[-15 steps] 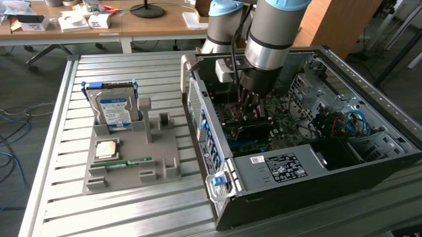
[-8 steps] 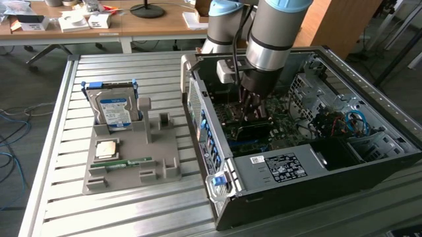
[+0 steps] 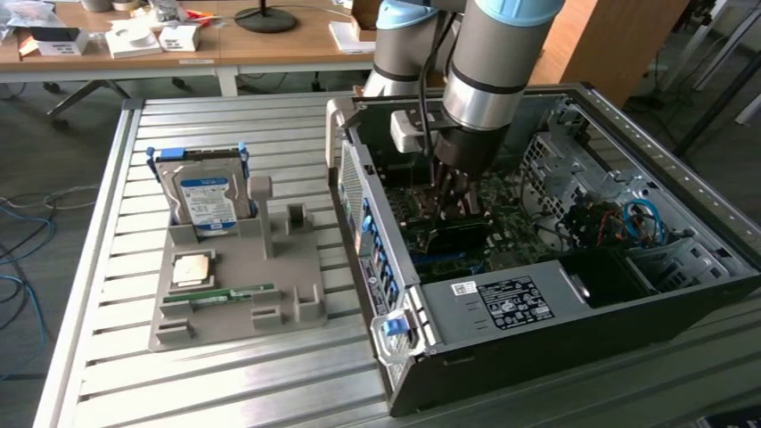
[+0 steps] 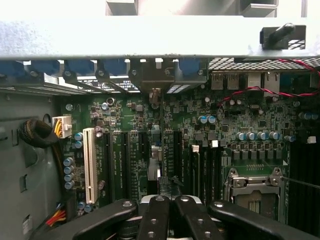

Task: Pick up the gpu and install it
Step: 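Press down on the gpu until it lock into place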

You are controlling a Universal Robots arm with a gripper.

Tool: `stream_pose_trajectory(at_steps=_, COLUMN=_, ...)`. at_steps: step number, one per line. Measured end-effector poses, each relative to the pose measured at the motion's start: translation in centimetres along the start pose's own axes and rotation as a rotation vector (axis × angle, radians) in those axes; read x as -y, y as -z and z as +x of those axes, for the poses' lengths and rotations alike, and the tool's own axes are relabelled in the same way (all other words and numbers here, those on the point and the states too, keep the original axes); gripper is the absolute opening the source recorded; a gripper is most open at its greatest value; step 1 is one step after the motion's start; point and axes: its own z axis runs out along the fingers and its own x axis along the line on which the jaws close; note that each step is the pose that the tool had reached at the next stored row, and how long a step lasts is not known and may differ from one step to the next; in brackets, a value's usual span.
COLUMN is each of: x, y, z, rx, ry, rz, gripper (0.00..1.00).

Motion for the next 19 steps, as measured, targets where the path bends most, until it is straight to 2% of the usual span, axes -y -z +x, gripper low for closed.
stream_pose_trajectory(at_steps=19, x=0.00, y=-0.21, z=0.20, rx=0.0002, ry=0.001, rz=0.0001, gripper=0.11)
